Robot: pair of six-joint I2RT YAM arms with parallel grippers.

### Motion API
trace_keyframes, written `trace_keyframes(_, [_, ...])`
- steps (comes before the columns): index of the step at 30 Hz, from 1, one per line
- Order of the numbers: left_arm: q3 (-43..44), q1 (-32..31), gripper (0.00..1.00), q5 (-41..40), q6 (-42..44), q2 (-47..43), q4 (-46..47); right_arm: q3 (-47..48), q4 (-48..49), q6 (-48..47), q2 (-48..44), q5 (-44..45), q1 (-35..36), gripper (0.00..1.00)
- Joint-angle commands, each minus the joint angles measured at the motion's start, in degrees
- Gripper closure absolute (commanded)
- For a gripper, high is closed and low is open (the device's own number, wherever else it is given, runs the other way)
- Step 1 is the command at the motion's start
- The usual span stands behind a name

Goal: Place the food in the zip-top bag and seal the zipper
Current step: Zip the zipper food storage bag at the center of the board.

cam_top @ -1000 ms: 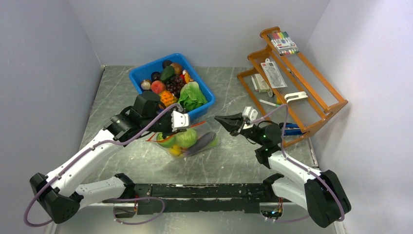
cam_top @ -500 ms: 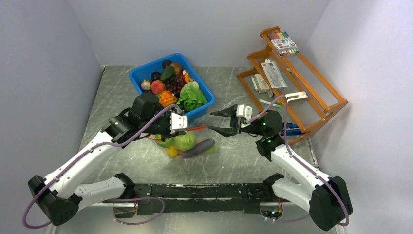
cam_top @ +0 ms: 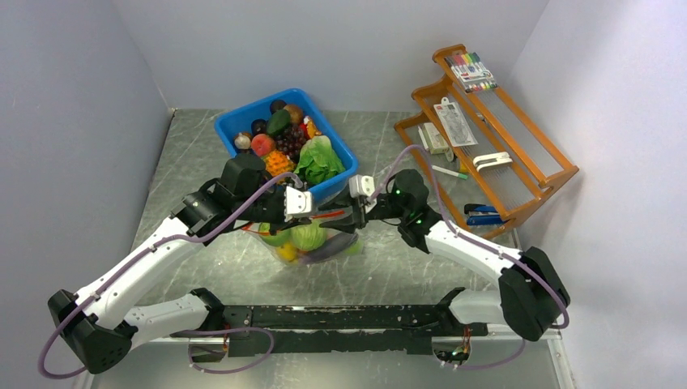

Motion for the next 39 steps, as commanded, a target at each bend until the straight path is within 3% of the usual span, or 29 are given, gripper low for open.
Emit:
trace_keyframes(1, [-0.05, 0.33, 0.93, 3.2, -0.28, -1.17, 3.76, 2.04, 5.95, 2.68, 2.54, -2.91, 1.7, 0.7])
trace_keyframes(4, [1.5, 0.4, 0.93, 6.58, 0.02, -1.15, 3.76, 1.34, 10.92, 6.31, 3.55, -3.6, 1.49, 0.99])
trace_keyframes(5, [1.91, 0.38, 0.93, 6.65, 0.28, -1.28, 3.59, 1.42, 11.08, 6.59, 3.58, -3.59, 1.49, 1.0])
trace_keyframes(15, [-0.25, 0.35, 0.93, 2.41, 0.42, -4.48, 3.12, -5.5, 19.88, 13.67, -2.57, 2.36, -3.97, 1.0])
trace_keyframes(23, [-0.05, 0.34, 0.93, -0.02, -0.91, -4.55, 1.04, -11.25, 33.07, 23.67, -3.59, 3.58, -8.98, 1.0])
trace_keyframes(39, [1.6, 0.38, 0.93, -4.62, -4.68, -5.52, -3.74, -14.0, 18.07, 16.63, -8.09, 15.7, -14.68, 1.0])
